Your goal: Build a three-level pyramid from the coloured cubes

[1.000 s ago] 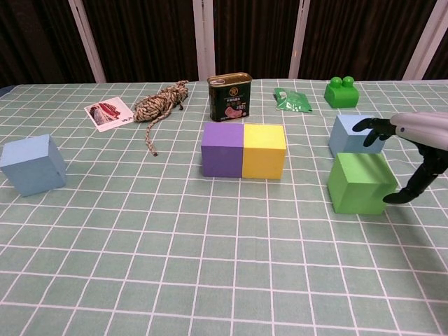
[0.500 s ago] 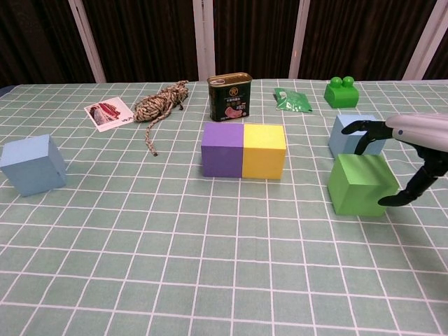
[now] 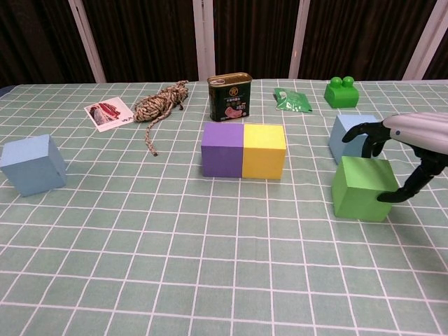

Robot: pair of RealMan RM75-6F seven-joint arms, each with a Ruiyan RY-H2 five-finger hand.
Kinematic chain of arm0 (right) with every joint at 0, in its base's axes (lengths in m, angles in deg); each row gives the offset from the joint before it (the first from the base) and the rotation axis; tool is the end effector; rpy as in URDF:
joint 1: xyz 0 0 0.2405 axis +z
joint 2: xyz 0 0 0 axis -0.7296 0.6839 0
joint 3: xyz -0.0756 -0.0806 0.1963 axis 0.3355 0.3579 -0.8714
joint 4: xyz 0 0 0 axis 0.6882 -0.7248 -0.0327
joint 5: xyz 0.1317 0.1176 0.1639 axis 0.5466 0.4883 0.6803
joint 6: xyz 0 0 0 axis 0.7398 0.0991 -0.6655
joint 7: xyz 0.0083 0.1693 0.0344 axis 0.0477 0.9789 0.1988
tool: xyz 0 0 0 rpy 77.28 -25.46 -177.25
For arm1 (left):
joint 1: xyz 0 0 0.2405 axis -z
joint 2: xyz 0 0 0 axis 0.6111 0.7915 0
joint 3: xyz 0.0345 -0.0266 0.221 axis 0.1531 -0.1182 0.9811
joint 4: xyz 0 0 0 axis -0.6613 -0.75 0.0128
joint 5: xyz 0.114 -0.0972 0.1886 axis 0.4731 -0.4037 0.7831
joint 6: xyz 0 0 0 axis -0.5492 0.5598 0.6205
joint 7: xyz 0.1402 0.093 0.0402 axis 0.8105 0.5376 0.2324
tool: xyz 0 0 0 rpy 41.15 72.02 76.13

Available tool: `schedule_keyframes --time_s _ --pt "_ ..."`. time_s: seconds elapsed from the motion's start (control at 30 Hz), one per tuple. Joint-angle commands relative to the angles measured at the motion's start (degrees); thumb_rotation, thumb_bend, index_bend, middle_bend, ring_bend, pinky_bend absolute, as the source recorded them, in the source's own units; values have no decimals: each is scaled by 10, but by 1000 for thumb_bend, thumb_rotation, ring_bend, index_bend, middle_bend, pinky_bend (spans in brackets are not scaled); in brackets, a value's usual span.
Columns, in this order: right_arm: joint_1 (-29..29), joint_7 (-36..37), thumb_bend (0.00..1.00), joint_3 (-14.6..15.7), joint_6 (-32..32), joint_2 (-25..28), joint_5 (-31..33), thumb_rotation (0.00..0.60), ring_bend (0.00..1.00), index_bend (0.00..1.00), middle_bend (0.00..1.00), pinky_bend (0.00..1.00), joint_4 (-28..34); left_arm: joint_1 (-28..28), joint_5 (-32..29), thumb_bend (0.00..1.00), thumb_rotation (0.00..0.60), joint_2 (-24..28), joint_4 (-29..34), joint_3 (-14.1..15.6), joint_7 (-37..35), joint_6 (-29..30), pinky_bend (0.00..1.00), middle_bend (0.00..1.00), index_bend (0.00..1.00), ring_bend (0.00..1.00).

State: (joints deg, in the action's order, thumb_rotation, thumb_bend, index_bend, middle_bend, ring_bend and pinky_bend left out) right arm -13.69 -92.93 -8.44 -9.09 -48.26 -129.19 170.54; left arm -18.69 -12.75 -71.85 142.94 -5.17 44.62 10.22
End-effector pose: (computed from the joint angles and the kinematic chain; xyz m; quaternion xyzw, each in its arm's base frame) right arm -0.1816 -0.3131 -0.0167 0.7346 -0.3951 0.3224 0.4475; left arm -0.1658 0.2721 0.1080 -0.6083 -0.3789 -0.4420 0.5395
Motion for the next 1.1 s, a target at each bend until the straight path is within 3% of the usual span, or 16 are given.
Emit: schedule_keyframes --time_s 0.03,0.47,1.1 --pt "-1 7 265 -2 -4 -7 -7 600 305 194 491 0 -3 0 1 102 600 0 1 -1 0 0 59 0 0 0" --pt "19 -14 266 -32 1 -16 8 600 305 197 491 0 2 1 -4 101 600 4 1 -7 -9 -3 59 0 0 0" --pt "45 -32 268 -57 23 -28 59 600 305 214 491 0 -48 1 -15 102 600 8 -2 -11 -15 -8 59 0 0 0"
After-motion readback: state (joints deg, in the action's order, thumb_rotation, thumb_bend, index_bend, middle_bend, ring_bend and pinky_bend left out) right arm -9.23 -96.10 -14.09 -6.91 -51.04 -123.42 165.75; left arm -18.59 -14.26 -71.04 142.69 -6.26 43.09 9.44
